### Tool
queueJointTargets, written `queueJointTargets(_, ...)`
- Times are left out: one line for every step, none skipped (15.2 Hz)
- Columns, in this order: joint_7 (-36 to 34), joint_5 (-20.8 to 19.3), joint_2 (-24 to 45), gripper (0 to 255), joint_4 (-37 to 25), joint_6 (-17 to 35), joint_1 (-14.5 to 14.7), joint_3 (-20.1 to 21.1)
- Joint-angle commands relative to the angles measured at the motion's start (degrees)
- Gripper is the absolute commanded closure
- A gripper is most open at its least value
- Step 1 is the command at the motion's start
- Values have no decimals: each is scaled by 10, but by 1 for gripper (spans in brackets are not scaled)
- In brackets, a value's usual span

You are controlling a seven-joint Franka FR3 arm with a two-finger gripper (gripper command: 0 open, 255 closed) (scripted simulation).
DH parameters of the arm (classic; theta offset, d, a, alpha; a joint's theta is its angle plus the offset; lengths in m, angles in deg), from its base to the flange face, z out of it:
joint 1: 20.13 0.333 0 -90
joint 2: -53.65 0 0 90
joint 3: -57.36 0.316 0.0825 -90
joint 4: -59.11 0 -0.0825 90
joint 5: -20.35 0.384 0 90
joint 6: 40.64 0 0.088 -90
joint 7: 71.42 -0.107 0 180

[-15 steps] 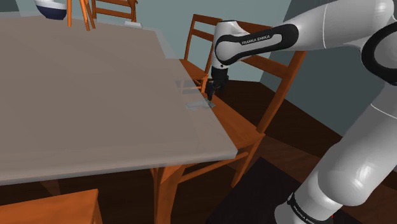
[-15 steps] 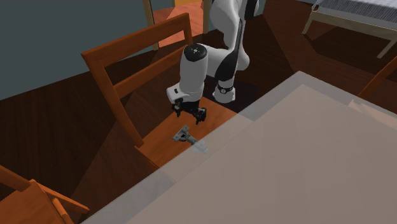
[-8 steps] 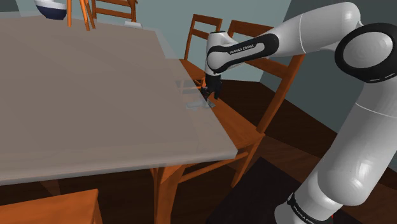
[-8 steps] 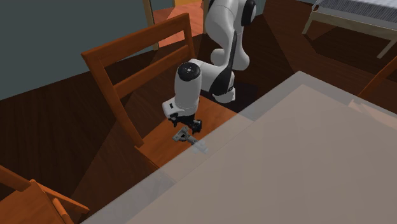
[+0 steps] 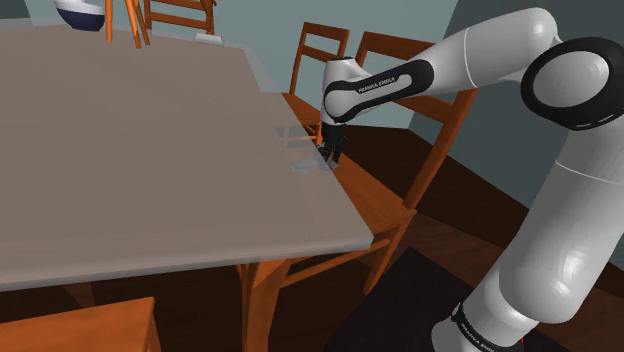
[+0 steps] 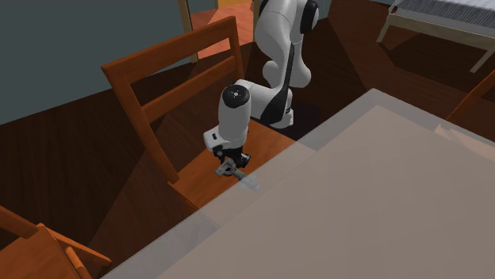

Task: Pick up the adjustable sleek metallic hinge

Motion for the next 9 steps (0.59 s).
queueJointTargets(0, 0, 1, 255, 1, 1, 0, 0)
queueJointTargets(0, 0, 1, 255, 0, 0, 0, 0)
queueJointTargets(0, 0, 0, 255, 0, 0, 0, 0)
queueJointTargets(0, 0, 0, 255, 0, 0, 0, 0)
queueJointTargets(0, 0, 0, 255, 0, 0, 0, 0)
queueJointTargets(0, 0, 0, 255, 0, 0, 0, 0)
queueJointTargets(1, 1, -3, 255, -4, -7, 0, 0)
queueJointTargets(2, 1, -6, 255, -8, -14, 0, 0)
queueJointTargets(3, 2, -8, 255, -13, -21, 0, 0)
